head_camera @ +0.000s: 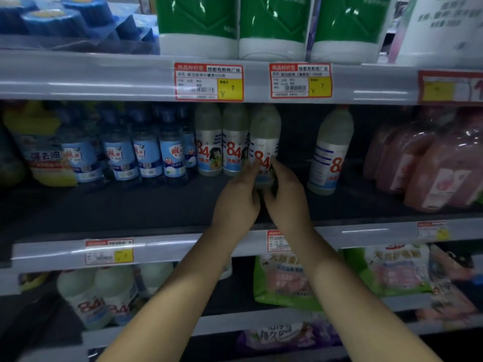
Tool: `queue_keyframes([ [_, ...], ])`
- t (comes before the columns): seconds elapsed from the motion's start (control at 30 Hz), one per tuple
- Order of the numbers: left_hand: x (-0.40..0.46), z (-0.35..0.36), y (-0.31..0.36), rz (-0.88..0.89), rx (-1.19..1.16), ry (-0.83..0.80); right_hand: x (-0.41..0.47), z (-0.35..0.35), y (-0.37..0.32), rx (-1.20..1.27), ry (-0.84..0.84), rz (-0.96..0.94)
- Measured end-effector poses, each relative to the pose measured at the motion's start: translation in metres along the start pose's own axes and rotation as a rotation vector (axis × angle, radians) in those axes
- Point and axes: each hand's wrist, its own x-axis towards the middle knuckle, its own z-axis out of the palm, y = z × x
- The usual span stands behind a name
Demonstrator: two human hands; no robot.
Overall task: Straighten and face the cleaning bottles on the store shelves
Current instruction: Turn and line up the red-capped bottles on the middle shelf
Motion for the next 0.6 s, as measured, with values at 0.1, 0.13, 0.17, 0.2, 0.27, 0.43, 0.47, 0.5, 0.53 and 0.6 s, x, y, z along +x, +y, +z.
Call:
queue_keyframes([
  [0.1, -0.040, -0.010, -0.006, 0.084, 0.048, 0.103, -0.036, 0.006, -0.016, -0.048, 0.020, -0.117],
  [0.13, -0.056, -0.011, -0.009, 0.094, 0.064, 0.138, -0.050, 0.009, -0.020, -0.057, 0.045, -0.162],
  [0.17, -0.072, -0.012, -0.012, 0.095, 0.079, 0.174, -0.064, 0.011, -0.023, -0.061, 0.070, -0.214],
  [0.2, -0.089, -0.011, -0.017, 0.093, 0.094, 0.198, -0.079, 0.015, -0.024, -0.059, 0.084, -0.262],
  [0.27, -0.122, -0.006, -0.028, 0.085, 0.116, 0.210, -0.106, 0.024, -0.024, -0.033, 0.085, -0.331],
  [0.43, -0.179, 0.008, -0.075, -0.093, 0.153, 0.175, -0.149, 0.057, -0.012, -0.021, -0.009, -0.347],
  [0.47, -0.185, 0.008, -0.084, -0.145, 0.162, 0.174, -0.152, 0.065, -0.009, -0.034, -0.059, -0.336],
  [0.5, -0.189, 0.008, -0.093, -0.201, 0.173, 0.173, -0.153, 0.072, -0.005, -0.050, -0.105, -0.322],
  [0.53, -0.192, 0.008, -0.100, -0.262, 0.181, 0.166, -0.154, 0.080, -0.001, -0.066, -0.148, -0.302],
  [0.6, -0.193, 0.008, -0.113, -0.365, 0.179, 0.147, -0.152, 0.092, 0.005, -0.083, -0.221, -0.229],
])
